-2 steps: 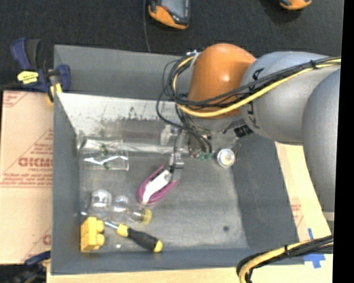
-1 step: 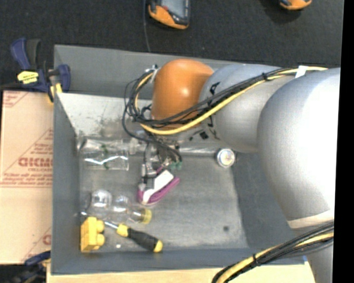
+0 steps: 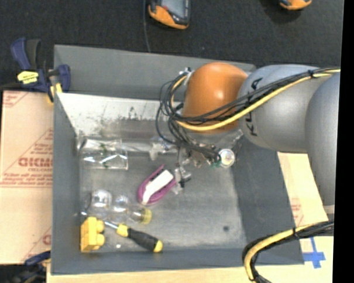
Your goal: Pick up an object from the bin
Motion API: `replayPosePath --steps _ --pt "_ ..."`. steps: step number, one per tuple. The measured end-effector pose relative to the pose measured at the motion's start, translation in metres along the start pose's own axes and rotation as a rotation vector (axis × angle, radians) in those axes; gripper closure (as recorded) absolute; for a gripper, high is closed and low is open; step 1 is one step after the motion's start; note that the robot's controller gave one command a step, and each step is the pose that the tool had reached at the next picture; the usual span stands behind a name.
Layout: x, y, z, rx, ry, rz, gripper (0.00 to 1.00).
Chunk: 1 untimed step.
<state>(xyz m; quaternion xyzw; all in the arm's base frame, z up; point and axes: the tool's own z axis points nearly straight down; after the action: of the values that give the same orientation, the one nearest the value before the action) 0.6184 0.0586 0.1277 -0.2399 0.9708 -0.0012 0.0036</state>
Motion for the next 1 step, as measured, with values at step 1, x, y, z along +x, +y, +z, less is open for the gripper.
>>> replayPosePath --steps 1 --pt "-0.0527 0.0526 -0.0053 -0.006 0.001 0.132 0.00"
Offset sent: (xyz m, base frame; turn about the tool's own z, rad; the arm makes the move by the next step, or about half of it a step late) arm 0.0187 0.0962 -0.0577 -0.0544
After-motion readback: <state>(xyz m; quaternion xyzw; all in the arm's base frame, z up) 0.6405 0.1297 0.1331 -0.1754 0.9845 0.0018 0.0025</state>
